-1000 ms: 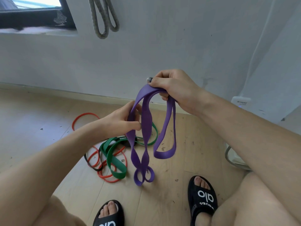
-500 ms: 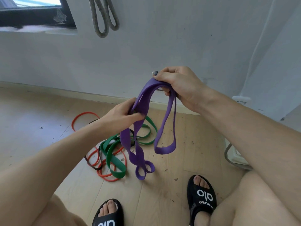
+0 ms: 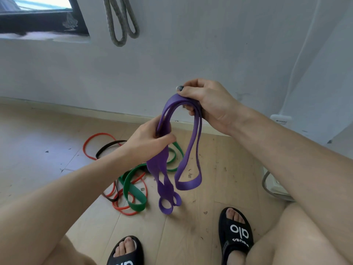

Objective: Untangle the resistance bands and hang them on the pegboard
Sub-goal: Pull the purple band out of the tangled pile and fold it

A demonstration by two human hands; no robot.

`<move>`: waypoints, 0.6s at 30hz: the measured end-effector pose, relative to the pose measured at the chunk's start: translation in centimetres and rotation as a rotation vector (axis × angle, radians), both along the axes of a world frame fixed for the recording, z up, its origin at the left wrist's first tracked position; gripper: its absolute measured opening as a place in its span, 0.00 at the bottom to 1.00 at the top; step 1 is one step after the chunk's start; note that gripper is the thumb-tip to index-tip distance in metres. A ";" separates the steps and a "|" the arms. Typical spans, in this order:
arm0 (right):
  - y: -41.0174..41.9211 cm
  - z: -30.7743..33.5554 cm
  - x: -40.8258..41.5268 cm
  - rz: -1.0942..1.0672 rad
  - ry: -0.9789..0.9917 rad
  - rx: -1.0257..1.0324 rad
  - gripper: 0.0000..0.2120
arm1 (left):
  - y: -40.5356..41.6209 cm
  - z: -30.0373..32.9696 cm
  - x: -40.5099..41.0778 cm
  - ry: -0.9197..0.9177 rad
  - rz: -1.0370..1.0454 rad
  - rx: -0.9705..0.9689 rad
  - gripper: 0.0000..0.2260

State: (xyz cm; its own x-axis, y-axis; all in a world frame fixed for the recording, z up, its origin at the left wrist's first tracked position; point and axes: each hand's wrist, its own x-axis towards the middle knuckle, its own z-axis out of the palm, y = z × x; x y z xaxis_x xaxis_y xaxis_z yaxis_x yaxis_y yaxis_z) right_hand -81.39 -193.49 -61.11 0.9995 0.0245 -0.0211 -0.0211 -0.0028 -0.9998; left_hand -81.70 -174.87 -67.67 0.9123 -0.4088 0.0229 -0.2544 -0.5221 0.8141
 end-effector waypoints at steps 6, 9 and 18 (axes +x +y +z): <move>-2.3 -0.6 0.9 -0.108 0.040 -0.146 0.05 | 2.3 0.8 1.7 -0.095 -0.044 0.170 0.02; -3.2 -0.9 1.2 -0.103 0.043 -0.240 0.03 | 3.3 1.5 2.3 -0.177 -0.121 0.209 0.04; -1.9 -3.1 0.5 0.196 0.172 -0.628 0.22 | 2.7 3.3 0.5 -0.132 -0.118 0.049 0.06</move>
